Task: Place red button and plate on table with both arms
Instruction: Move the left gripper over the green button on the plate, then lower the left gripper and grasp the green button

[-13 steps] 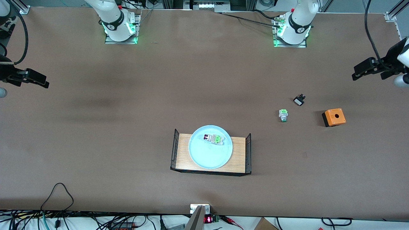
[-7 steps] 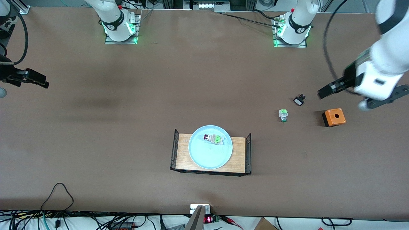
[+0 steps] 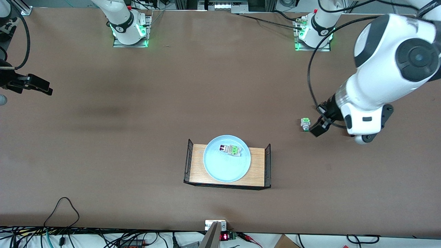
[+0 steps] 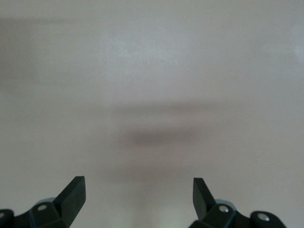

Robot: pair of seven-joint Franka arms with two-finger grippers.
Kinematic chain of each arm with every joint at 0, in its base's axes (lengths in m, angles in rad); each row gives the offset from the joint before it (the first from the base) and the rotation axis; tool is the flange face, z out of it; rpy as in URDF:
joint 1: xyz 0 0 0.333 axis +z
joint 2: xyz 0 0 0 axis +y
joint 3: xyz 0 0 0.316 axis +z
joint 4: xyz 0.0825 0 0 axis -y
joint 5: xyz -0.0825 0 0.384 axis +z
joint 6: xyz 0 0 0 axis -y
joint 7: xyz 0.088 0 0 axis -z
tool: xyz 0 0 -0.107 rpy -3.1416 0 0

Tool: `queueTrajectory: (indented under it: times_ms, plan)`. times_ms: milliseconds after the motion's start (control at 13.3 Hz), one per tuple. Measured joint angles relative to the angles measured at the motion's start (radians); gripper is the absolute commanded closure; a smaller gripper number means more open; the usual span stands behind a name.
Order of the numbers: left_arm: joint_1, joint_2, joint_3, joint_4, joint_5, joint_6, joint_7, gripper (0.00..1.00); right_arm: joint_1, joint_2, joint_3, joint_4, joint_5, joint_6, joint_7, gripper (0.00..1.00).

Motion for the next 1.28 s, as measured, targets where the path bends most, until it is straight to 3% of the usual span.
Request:
queueTrajectory:
  times_ms: [225,526,1052,1278]
  plan:
    - [-0.050,0.076,-0.001,0.068,0.000,0.090,-0.174,0.00,0.000,0.000,0.000,0.000,0.000,0.000,0.000,0.00]
    - [-0.126,0.142,0.001,0.081,0.000,0.246,-0.323,0.00,0.000,0.000,0.000,0.000,0.000,0.000,0.000,0.00]
    - [-0.236,0.276,0.008,0.088,0.000,0.446,-0.370,0.00,0.000,0.000,0.000,0.000,0.000,0.000,0.000,0.00]
    - [-0.299,0.313,0.069,0.092,0.000,0.497,-0.393,0.00,0.000,0.000,0.000,0.000,0.000,0.000,0.000,0.00]
